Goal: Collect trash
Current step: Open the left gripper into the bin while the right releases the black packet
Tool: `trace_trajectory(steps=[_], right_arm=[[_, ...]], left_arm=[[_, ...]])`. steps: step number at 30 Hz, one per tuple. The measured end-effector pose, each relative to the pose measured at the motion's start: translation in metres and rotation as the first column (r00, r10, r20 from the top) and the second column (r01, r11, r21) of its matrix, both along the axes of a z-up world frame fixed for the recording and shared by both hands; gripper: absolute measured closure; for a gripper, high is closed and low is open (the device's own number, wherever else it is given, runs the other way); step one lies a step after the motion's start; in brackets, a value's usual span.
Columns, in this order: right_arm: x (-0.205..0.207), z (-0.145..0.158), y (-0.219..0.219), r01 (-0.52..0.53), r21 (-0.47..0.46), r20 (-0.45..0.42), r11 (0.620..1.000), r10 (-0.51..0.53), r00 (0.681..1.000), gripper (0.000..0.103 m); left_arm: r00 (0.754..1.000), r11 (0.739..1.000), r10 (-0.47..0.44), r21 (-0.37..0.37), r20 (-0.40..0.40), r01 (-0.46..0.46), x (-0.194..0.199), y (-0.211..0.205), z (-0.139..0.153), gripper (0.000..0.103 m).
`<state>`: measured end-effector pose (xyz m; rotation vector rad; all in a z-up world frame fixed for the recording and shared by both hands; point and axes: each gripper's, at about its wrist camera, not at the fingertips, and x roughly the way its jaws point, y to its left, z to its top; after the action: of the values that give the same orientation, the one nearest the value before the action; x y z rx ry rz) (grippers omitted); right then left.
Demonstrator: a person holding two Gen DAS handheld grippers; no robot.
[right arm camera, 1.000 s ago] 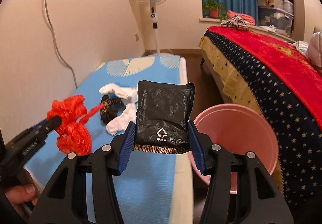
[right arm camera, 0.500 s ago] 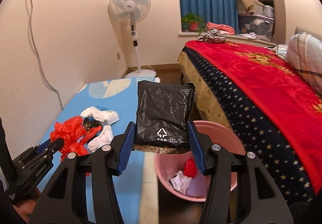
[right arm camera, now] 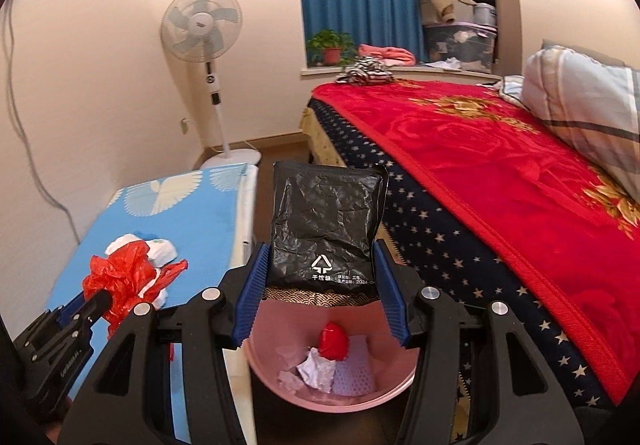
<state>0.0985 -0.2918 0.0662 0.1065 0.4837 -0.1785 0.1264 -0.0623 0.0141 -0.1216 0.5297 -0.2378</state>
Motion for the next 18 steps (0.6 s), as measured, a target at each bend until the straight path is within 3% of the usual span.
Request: trace_trajectory(steps=[18], right_arm=[[0.03,-0.028,-0.027,0.114,-0.01,-0.061,0.993,-0.114,0.992,0.05]], left_arm=[[0.991,0.99,-0.137,0.021,0.0,0.137,0.031,-0.067,-0.023,0.079]])
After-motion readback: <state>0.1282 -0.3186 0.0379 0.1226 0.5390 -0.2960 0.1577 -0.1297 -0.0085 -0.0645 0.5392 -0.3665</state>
